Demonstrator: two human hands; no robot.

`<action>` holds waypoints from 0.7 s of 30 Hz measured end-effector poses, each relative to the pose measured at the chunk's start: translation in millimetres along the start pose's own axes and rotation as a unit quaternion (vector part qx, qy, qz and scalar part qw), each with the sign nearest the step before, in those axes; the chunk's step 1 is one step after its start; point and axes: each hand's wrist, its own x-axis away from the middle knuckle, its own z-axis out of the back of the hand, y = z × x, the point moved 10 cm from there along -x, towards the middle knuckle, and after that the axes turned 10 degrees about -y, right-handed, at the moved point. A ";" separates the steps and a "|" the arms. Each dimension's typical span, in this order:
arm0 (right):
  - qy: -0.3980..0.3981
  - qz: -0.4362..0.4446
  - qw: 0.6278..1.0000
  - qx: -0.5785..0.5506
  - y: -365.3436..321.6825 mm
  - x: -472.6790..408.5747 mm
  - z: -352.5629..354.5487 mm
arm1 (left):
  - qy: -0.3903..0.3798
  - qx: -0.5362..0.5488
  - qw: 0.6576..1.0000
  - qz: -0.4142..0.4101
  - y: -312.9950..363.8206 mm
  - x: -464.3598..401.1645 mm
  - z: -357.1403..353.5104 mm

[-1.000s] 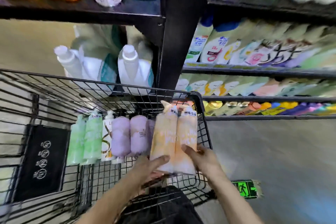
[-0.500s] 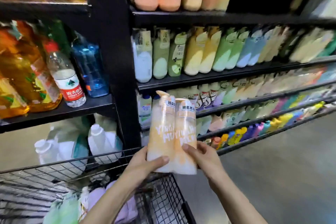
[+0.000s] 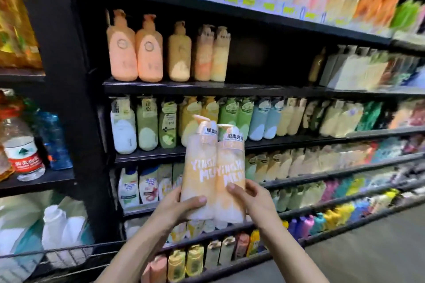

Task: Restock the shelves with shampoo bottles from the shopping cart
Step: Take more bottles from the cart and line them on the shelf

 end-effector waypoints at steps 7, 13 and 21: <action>-0.017 0.034 0.999 -0.013 -33.1 -28.1 41.5 | 0.004 -0.016 0.999 -0.045 38.6 -35.2 -37.1; -0.023 0.071 0.997 -0.021 -53.2 -68.6 56.8 | 0.015 -0.038 0.997 -0.061 61.2 -76.7 -32.4; -0.041 0.124 0.991 -0.024 -99.7 -152.7 65.8 | 0.045 -0.105 0.989 -0.098 116.6 -151.0 -1.0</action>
